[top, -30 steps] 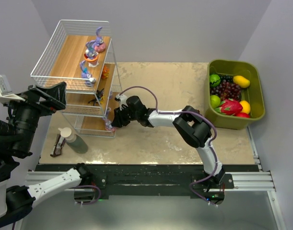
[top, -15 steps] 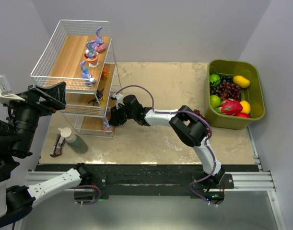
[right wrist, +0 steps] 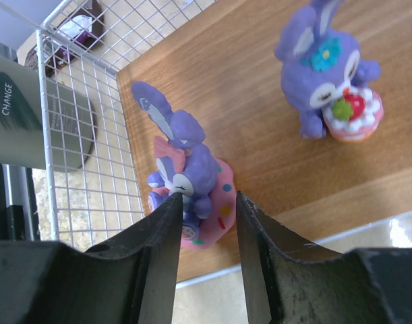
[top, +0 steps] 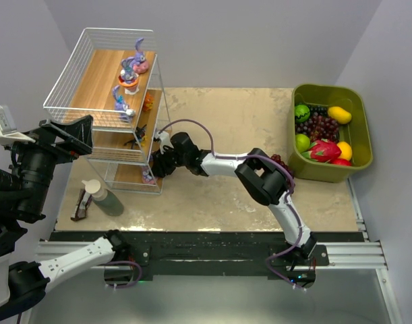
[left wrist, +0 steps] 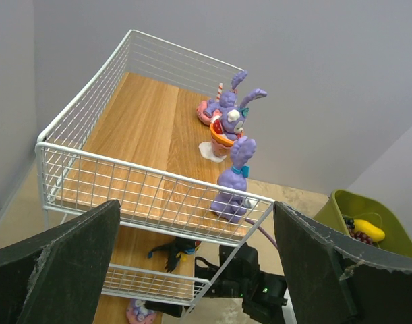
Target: Place and organize the plastic toys onto the shelf
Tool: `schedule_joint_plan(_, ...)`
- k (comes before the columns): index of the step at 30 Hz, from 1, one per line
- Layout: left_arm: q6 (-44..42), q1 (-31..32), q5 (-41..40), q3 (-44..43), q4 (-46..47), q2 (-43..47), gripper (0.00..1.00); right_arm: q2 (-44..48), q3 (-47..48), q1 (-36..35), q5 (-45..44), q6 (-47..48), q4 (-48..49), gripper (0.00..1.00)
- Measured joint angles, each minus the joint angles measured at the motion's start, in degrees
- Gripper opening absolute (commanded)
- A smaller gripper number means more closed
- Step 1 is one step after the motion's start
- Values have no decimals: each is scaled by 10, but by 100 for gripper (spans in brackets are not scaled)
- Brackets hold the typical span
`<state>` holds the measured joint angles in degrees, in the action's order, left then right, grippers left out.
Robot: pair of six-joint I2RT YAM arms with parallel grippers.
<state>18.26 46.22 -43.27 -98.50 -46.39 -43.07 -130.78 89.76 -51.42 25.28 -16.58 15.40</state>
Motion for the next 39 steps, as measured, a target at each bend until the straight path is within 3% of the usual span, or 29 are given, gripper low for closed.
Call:
schedule_joint_plan(24,0,0,0,0,0,0,100,-30,50,1,56,70,-19,44)
schedule_joint_plan(39,0,0,0,0,0,-2,99,-13,14,1,42,52,10,66)
